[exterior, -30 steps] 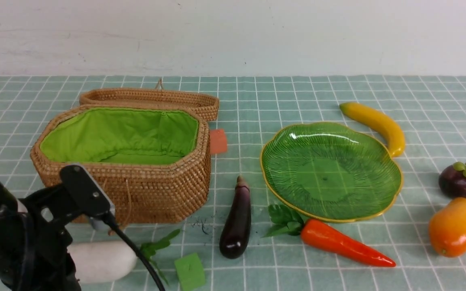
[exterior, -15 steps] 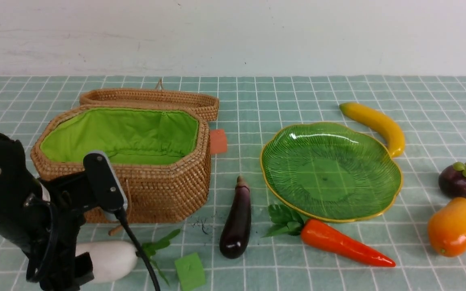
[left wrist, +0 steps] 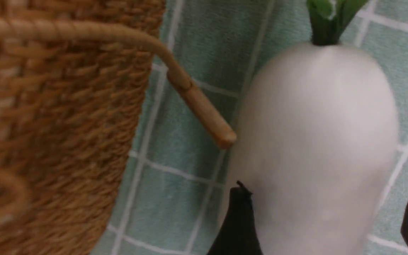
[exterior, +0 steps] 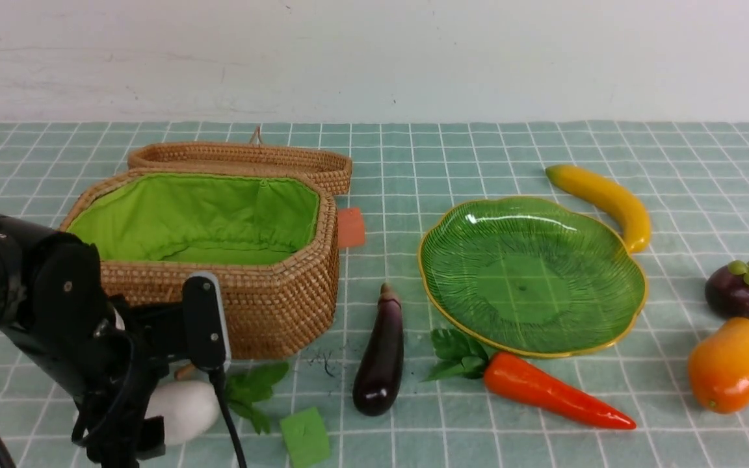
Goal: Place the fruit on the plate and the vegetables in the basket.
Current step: Take a daikon with your left arm and place it on the basket on the left.
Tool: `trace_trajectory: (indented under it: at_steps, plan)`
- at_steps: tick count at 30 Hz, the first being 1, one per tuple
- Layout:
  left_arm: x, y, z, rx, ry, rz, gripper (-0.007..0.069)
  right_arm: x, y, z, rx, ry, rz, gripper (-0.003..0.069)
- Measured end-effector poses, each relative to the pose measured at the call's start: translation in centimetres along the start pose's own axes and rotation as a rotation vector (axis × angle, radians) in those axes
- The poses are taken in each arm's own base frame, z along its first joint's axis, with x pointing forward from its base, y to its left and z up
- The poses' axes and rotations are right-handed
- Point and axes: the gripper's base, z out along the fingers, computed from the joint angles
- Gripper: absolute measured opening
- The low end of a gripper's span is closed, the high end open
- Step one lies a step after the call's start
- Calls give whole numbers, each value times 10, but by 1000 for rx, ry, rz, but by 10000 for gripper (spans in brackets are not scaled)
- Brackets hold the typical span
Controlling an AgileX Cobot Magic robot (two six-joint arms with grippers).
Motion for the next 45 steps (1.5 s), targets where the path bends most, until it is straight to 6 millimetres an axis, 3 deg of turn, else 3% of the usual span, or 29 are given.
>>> trace_trajectory:
  at_steps: [3,7,10,13,16,17,19,20,22,25,27,30,32,33,34,37,43,45]
  plan:
    - [2,-4,14,67,43,-1,534,0,0,0,-3,2,1,129]
    - [3,-5,17,87,58,-1,468,0,0,0,-3,2,1,130]
    - [5,-8,14,115,75,-4,466,0,1,0,-6,4,3,133]
    - [8,-13,-4,125,74,-15,466,0,0,0,-4,3,2,135]
    - [10,-20,-35,108,30,-56,466,-1,0,0,5,-7,-3,136]
    - [10,-20,-35,113,34,-56,466,-1,-1,0,6,-7,-4,136]
    - [10,-24,-84,9,-96,-122,466,-7,0,-3,1,-66,-2,136]
    - [10,-24,-88,-4,-109,-126,466,-8,0,-4,3,-70,-1,136]
    - [6,-17,-140,-199,-274,-166,466,-22,3,-12,-36,-204,-7,136]
    - [2,-9,-180,-359,-402,-177,466,-40,8,-25,-90,-382,-35,136]
    - [-3,0,-193,-420,-446,-178,466,-53,13,-36,-139,-526,-67,136]
    - [-7,10,-189,-433,-427,-167,466,-60,16,-44,-180,-613,-85,136]
    - [-16,27,-162,-410,-350,-140,466,-64,19,-53,-228,-691,-94,136]
    - [-16,28,-160,-408,-340,-136,466,-64,19,-54,-233,-698,-94,136]
    - [-21,39,-140,-396,-294,-128,466,-63,18,-57,-240,-710,-91,136]
    - [-25,52,-119,-419,-251,-140,466,-60,15,-61,-252,-709,-74,139]
    - [-26,66,-112,-515,-251,-218,493,-50,6,-68,-230,-688,-51,140]
    - [-25,67,-112,-522,-245,-255,566,-46,3,-72,-224,-687,-44,140]
